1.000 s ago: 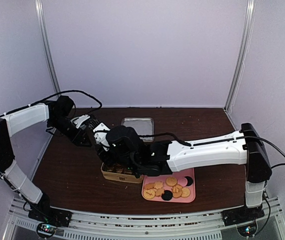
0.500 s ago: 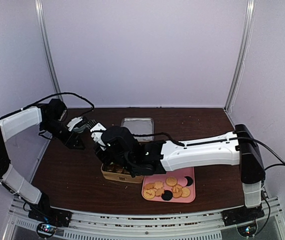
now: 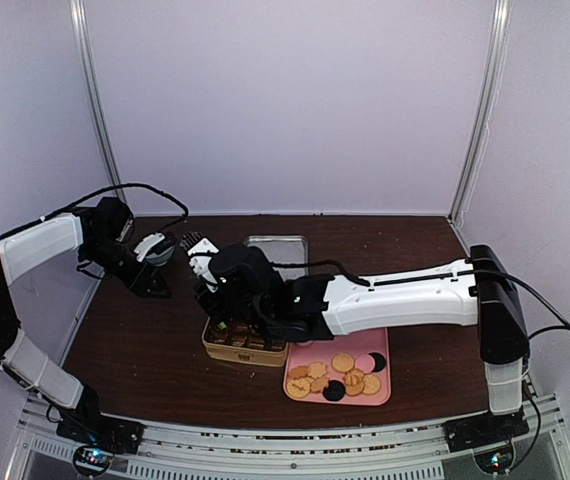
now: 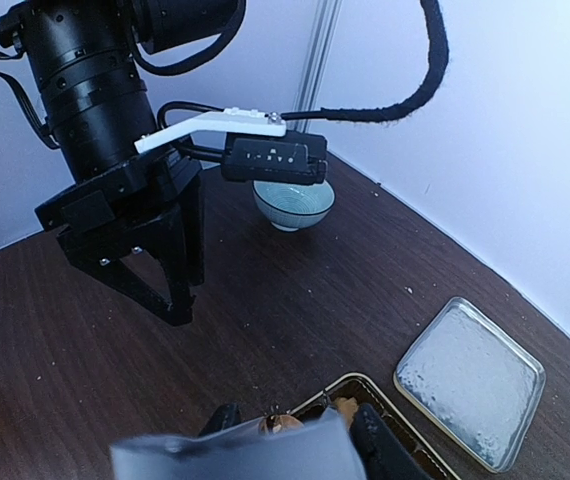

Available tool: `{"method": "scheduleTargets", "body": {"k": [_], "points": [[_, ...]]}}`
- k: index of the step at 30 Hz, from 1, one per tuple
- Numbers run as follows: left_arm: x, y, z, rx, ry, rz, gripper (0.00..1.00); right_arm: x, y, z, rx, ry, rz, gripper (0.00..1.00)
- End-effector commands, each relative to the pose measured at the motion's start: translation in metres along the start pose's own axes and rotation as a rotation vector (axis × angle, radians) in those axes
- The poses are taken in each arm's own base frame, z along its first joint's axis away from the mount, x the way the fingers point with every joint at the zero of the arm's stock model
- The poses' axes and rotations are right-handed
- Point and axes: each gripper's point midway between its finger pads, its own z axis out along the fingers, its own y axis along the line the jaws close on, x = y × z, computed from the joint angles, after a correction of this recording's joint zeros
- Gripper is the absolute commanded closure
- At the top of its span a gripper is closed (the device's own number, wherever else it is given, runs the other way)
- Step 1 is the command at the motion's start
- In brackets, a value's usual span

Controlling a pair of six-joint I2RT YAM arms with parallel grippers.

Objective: Pack the cookies
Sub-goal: Adjust the fake cookies in the empty pocket of the box.

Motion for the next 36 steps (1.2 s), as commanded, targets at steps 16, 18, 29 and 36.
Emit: {"method": "scheduleTargets", "body": {"k": [16, 18, 29, 36], "points": [[-0.005, 0.003, -0.004, -0.001, -0.032, 0.012, 0.56, -0.018, -0.008, -0.019, -0.021, -0.076, 0.076, 0.63], [-0.005, 0.003, -0.004, -0.002, -0.032, 0.009, 0.56, -0.023, -0.013, -0.022, -0.004, -0.086, 0.066, 0.62], [-0.01, 0.009, -0.007, -0.028, -0.032, 0.009, 0.56, -0.055, -0.021, -0.045, -0.019, -0.156, 0.079, 0.61], [-0.009, 0.009, -0.009, -0.025, -0.035, 0.008, 0.57, -0.033, 0.001, -0.041, -0.105, -0.119, 0.094, 0.61]]}}
